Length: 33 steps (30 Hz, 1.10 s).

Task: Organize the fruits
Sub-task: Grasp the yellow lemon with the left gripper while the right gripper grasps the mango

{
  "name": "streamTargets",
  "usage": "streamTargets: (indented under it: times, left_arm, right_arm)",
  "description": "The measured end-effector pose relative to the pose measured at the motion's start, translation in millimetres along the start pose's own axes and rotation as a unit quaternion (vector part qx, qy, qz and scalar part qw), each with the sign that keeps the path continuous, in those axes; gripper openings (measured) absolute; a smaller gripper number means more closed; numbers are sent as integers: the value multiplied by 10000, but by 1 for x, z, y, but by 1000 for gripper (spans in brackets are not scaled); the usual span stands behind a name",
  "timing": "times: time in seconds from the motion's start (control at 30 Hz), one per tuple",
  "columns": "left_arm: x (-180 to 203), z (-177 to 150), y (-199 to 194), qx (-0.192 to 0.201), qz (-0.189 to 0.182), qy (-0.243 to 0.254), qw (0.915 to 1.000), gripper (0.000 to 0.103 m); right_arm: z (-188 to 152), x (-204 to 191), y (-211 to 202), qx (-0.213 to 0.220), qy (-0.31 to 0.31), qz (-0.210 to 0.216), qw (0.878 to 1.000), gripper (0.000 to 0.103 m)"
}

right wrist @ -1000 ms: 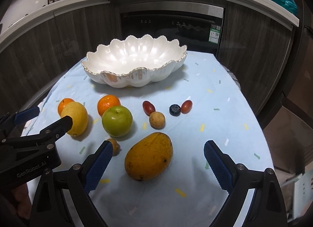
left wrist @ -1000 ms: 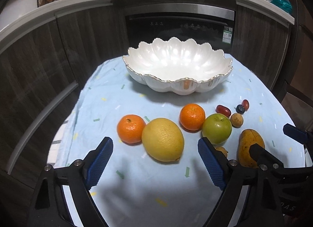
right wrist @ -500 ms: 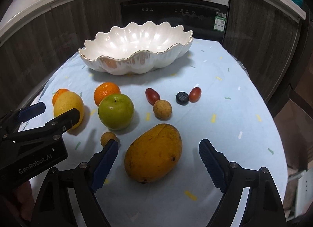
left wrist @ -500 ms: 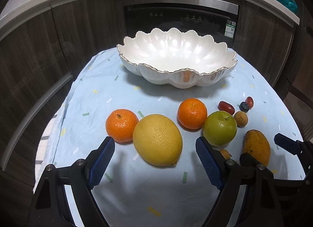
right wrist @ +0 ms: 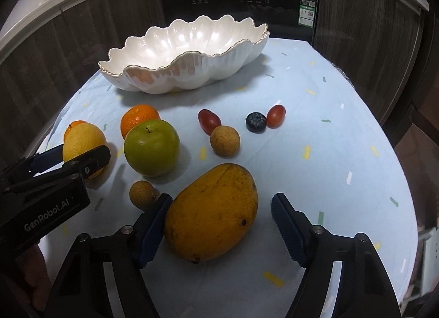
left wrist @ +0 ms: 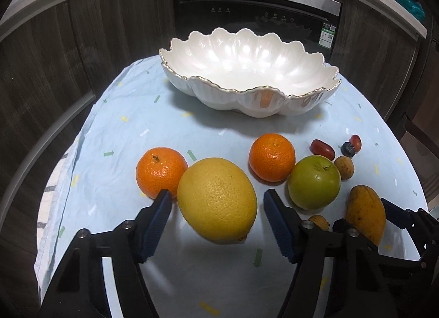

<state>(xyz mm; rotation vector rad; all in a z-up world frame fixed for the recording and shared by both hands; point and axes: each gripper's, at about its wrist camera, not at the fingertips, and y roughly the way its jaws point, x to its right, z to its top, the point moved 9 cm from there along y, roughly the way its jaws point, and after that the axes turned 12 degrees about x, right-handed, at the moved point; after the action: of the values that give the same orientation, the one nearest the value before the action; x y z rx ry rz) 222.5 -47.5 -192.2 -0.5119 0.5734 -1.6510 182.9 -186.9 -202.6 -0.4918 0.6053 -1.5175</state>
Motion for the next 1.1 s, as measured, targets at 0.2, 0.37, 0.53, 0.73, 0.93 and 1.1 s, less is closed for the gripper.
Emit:
streamTargets:
  times: [0.2, 0.37, 0.53, 0.73, 0.93, 1.1]
  left_arm:
    - [0, -2, 2, -6, 43, 33, 10000, 57]
    - [-1, -2, 1, -1, 15, 2, 10000, 57]
    - [-1, -2, 0, 9, 2, -3, 10000, 56]
    - [1, -4, -4, -14, -30, 22, 10000, 56]
    - [3, 0, -12, 53, -45, 96, 9999, 55]
    - [2, 7, -21, 103, -34, 128, 9999, 55]
  right_arm:
    - [1, -2, 0, 44, -11, 35, 10000, 71]
    - [1, -7, 0, 68, -57, 108, 9999, 61]
    - [1, -6, -1, 66, -24, 110, 9999, 60]
    - [2, -3, -3, 63, 43, 107, 9999, 60]
    - [9, 1, -10, 181, 60, 63, 9998, 60]
    - [17, 1, -18, 297, 46, 58, 9995, 59]
